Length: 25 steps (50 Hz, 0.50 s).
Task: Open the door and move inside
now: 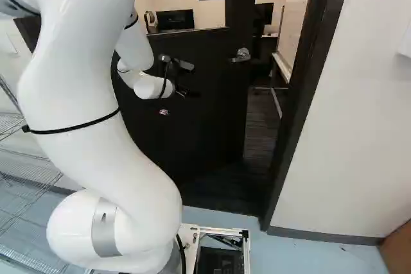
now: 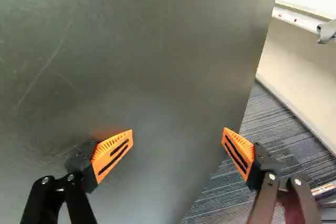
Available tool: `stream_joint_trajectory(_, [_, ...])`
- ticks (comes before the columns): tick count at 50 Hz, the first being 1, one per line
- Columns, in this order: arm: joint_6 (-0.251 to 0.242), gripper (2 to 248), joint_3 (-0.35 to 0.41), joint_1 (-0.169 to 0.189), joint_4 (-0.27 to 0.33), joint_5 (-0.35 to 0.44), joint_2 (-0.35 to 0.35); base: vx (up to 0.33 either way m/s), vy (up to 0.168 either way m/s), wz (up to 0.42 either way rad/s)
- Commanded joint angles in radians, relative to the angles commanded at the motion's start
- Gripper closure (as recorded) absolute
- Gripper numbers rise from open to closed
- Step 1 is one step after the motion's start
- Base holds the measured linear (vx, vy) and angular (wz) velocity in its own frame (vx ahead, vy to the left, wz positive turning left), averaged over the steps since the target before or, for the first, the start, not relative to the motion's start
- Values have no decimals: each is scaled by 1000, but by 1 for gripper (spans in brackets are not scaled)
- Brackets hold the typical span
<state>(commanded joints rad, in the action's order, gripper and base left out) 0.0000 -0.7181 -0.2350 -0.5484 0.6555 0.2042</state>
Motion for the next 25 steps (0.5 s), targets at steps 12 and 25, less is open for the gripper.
stream_joint_trajectory(12, [0, 3, -29, -16, 0, 0, 25, 0, 0, 0])
stream_joint_trajectory(25, [0, 3, -61, -32, 0, 0, 53, 0, 0, 0])
